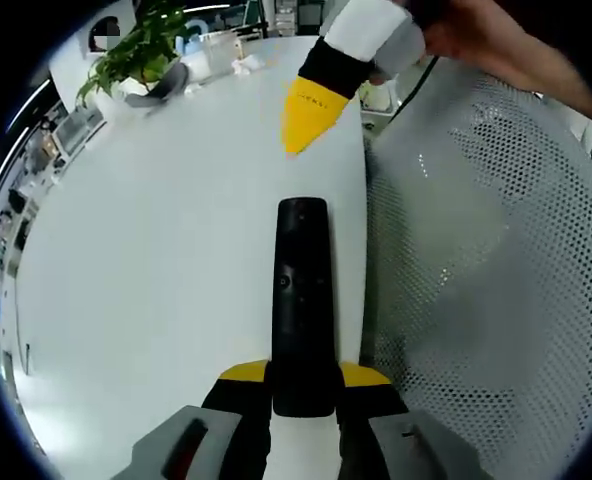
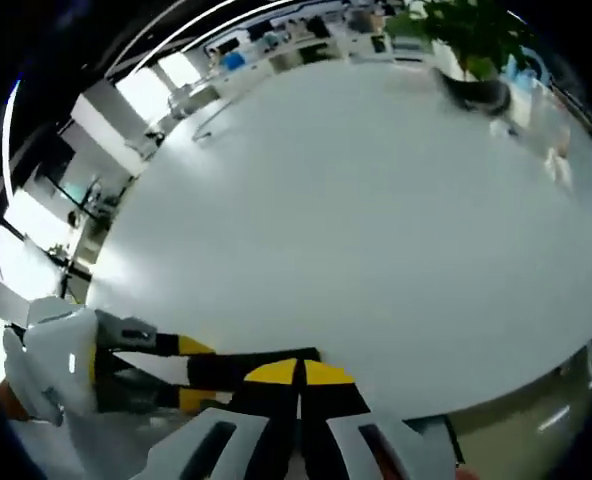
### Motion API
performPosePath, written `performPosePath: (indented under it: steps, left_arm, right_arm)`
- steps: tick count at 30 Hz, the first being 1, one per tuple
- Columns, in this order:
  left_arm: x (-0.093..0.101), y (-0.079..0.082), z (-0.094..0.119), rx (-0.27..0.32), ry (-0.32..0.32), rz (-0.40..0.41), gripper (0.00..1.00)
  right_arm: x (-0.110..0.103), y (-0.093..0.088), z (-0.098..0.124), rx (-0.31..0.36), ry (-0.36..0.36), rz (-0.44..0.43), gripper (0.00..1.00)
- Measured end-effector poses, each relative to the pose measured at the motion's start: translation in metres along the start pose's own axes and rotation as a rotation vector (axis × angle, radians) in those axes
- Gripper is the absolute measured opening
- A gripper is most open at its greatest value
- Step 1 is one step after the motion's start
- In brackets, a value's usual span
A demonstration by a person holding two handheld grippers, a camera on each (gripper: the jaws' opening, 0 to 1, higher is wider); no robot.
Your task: Press the specified remote control buttons in sequence, fully releasing each button before pressing the next.
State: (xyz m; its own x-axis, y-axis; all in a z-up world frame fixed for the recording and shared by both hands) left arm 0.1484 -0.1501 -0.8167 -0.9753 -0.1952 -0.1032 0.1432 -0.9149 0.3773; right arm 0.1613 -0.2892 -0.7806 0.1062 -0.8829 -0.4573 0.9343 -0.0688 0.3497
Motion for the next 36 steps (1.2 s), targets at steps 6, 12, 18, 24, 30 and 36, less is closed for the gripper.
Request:
performPosePath:
  steps: [6, 12, 18, 24, 30, 36]
  left_arm:
    - [0.000, 0.000, 0.000, 0.011, -0.005, -0.011, 0.23]
    - [-0.002, -0.003, 0.001, 0.046, -0.009, -0.005, 0.23]
    - [-0.002, -0.006, 0.001, 0.089, -0.011, 0.008, 0.23]
    - [-0.002, -0.008, 0.001, 0.130, -0.007, 0.019, 0.23]
    - [-0.002, -0.011, 0.001, 0.215, 0.004, 0.055, 0.24]
    - [0.000, -0.015, 0.001, 0.289, 0.016, 0.080, 0.24]
  right_arm:
    - [-0.002, -0.005, -0.015, -0.072, -0.010, 0.023, 0.00]
    - [0.001, -0.007, -0.024, -0.114, -0.039, 0.064, 0.00]
    - [0.001, -0.006, -0.027, -0.130, -0.032, 0.069, 0.00]
    - [0.003, -0.004, -0.029, -0.120, -0.056, 0.098, 0.00]
    - [0.002, -0.005, -0.029, -0.125, -0.060, 0.138, 0.00]
    - [0.001, -0.005, -0.030, -0.121, -0.066, 0.205, 0.00]
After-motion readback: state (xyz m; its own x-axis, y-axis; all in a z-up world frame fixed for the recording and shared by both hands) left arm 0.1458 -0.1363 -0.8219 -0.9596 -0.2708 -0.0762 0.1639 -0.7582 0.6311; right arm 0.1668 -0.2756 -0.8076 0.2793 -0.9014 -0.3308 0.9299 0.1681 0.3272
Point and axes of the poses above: the point that each gripper's makers call its tool centre point, and the gripper's own axes: z roughly backward along the fingers, x roughly to its right, y roughly out of its top, the point moved 5 cm from there along z, roughly backward along the fingers, and after that the axes turned 6 degrees about y, right-handed, at the moved point
